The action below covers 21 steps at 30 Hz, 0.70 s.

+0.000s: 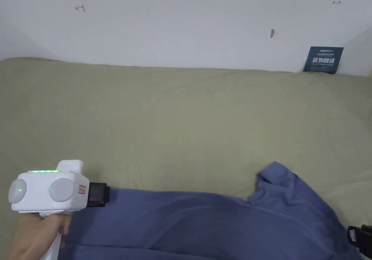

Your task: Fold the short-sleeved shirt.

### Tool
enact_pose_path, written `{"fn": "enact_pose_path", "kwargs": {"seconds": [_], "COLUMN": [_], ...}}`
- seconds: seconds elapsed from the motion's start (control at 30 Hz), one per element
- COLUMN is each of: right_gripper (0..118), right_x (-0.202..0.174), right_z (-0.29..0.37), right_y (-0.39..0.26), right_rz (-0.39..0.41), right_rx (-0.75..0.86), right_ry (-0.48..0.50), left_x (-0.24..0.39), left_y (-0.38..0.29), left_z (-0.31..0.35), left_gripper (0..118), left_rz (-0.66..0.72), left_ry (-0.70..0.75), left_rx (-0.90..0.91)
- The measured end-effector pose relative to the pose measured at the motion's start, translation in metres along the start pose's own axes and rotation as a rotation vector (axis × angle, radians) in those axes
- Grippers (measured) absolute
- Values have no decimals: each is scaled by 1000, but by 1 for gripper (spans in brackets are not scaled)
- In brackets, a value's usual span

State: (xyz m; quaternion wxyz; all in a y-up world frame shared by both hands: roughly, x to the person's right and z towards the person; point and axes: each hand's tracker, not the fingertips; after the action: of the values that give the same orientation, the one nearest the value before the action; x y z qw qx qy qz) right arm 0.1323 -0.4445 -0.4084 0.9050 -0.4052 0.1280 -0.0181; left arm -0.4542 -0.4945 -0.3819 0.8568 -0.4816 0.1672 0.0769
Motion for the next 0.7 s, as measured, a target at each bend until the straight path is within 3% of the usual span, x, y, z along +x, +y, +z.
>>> {"fn": "enact_pose_path", "kwargs": {"seconds": [0.13, 0.17, 0.23, 0.27, 0.3, 0.33, 0.37, 0.4, 0.43, 0.47, 0.53, 0.63, 0.67, 0.7], "right_gripper": [2, 2, 2, 2, 3, 7, 40, 82, 110, 114, 113, 113, 110, 98], "right_x": [9, 19, 23, 25, 24, 25, 25, 26, 24, 24, 25, 22, 23, 26], "right_z": [-19, -28, -36, -40, -43, -46, -50, -53, -58, -65, -74, -99, -107, -116], "right_y": [15, 18, 24, 27, 28, 31, 35, 40, 43, 47, 53, 58, 57, 55], "right_rz": [3, -2, 8, 12, 15, 16, 19, 28, 33, 29, 39, 76, 93, 115], "right_rx": [-22, -32, -43, -49, -50, -52, -55, -58, -72, -123, -106, -204, -237, -281], "right_ry": [-17, -13, -22, -24, -24, -24, -25, -26, -30, -30, -12, -75, -83, -106], "left_x": [10, 10, 7, 9, 12, 14, 12, 16, 18, 19, 16, 10, 9, 9], "left_y": [-1, -3, -2, -4, -6, -8, -4, -4, -5, -7, -2, 1, 1, 0], "left_z": [-19, -19, -4, 2, 5, 5, 11, 12, 11, 11, 12, 10, 9, 8], "left_gripper": [112, 101, 61, 31, 9, 6, 6, 6, 6, 6, 6, 6, 6, 6], "left_rz": [-41, -36, 12, -9, -40, -66, -69, -76, -91, -94, -98, -67, -60, -56], "left_ry": [35, 16, -47, -63, -50, -66, -87, -61, -56, -57, -52, -64, -66, -67], "left_rx": [-39, -35, 6, 26, 43, 39, 29, 27, 25, 27, 25, 16, 14, 12]}}
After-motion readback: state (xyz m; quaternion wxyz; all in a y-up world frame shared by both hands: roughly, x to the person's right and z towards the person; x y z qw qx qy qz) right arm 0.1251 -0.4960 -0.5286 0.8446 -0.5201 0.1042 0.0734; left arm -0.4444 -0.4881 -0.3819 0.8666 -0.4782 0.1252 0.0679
